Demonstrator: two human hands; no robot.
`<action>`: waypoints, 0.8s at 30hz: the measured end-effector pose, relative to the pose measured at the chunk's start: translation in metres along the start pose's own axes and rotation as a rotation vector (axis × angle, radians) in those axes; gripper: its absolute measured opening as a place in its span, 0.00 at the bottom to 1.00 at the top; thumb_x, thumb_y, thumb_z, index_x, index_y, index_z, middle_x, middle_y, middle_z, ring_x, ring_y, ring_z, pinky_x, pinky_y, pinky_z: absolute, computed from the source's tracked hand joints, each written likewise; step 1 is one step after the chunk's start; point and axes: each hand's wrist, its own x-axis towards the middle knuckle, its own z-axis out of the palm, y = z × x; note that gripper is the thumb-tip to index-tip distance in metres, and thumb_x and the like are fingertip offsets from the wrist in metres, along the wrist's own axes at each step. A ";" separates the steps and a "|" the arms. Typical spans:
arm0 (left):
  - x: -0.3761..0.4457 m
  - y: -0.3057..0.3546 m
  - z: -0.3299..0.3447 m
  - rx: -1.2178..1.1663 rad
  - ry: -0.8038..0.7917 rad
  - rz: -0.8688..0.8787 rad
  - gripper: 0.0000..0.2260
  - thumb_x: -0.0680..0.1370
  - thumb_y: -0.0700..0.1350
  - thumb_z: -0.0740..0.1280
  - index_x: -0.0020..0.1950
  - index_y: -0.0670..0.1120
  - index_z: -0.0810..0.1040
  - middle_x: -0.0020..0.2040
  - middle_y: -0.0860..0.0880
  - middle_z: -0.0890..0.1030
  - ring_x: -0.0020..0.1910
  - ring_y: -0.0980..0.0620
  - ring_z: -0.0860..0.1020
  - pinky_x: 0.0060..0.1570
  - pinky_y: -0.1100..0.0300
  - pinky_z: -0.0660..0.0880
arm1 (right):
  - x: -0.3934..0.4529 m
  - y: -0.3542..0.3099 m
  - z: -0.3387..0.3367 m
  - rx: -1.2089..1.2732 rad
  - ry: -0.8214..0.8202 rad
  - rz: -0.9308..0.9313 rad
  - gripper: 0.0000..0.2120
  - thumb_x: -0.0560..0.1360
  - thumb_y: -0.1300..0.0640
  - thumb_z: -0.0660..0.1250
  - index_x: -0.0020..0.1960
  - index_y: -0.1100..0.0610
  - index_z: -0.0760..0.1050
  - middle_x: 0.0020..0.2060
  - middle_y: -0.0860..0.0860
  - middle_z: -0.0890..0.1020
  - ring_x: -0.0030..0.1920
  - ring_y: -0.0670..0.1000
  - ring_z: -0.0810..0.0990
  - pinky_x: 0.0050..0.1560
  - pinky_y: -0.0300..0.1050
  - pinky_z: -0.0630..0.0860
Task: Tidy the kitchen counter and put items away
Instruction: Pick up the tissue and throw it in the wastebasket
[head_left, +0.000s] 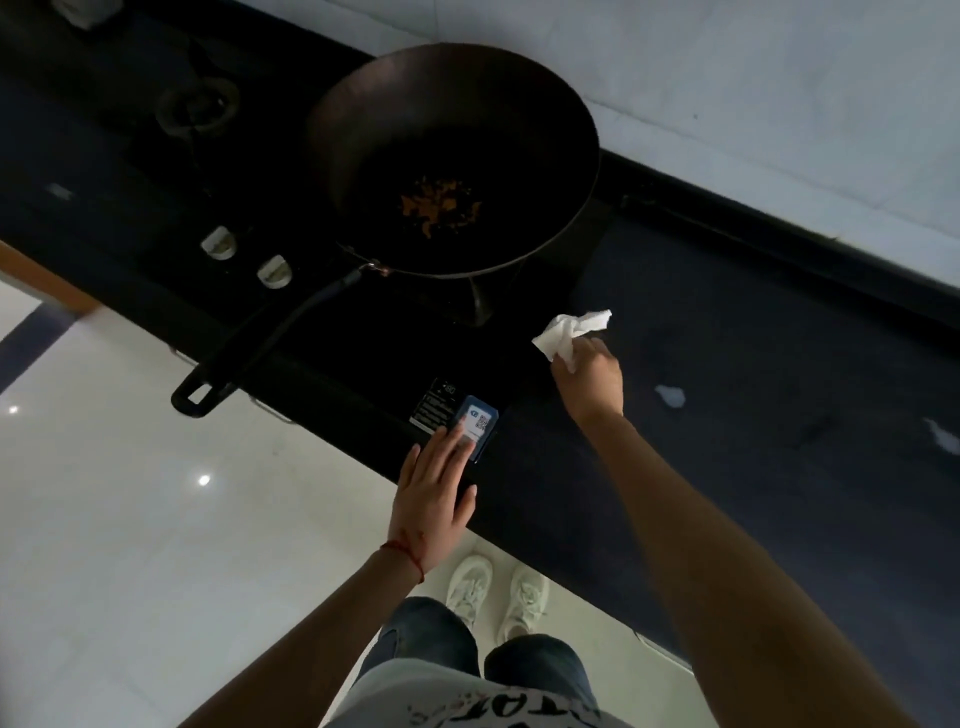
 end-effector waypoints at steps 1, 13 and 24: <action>0.000 0.000 0.000 -0.003 -0.001 0.002 0.22 0.73 0.50 0.58 0.66 0.46 0.66 0.68 0.43 0.73 0.70 0.49 0.62 0.66 0.45 0.62 | -0.008 0.002 -0.003 0.036 0.025 0.011 0.10 0.74 0.58 0.63 0.48 0.66 0.75 0.47 0.59 0.78 0.45 0.56 0.76 0.42 0.44 0.68; -0.003 0.035 0.004 -0.147 0.021 0.234 0.19 0.72 0.49 0.58 0.60 0.43 0.74 0.62 0.39 0.76 0.66 0.46 0.64 0.61 0.42 0.70 | -0.182 0.059 -0.066 0.324 0.387 0.255 0.25 0.73 0.60 0.68 0.28 0.46 0.55 0.28 0.44 0.65 0.28 0.43 0.67 0.28 0.32 0.63; -0.054 0.205 0.043 -0.323 -0.235 0.785 0.17 0.72 0.48 0.60 0.51 0.39 0.80 0.54 0.40 0.80 0.56 0.50 0.70 0.58 0.58 0.70 | -0.440 0.174 -0.077 0.327 0.771 0.805 0.25 0.71 0.62 0.69 0.29 0.47 0.55 0.26 0.46 0.65 0.28 0.45 0.66 0.30 0.37 0.61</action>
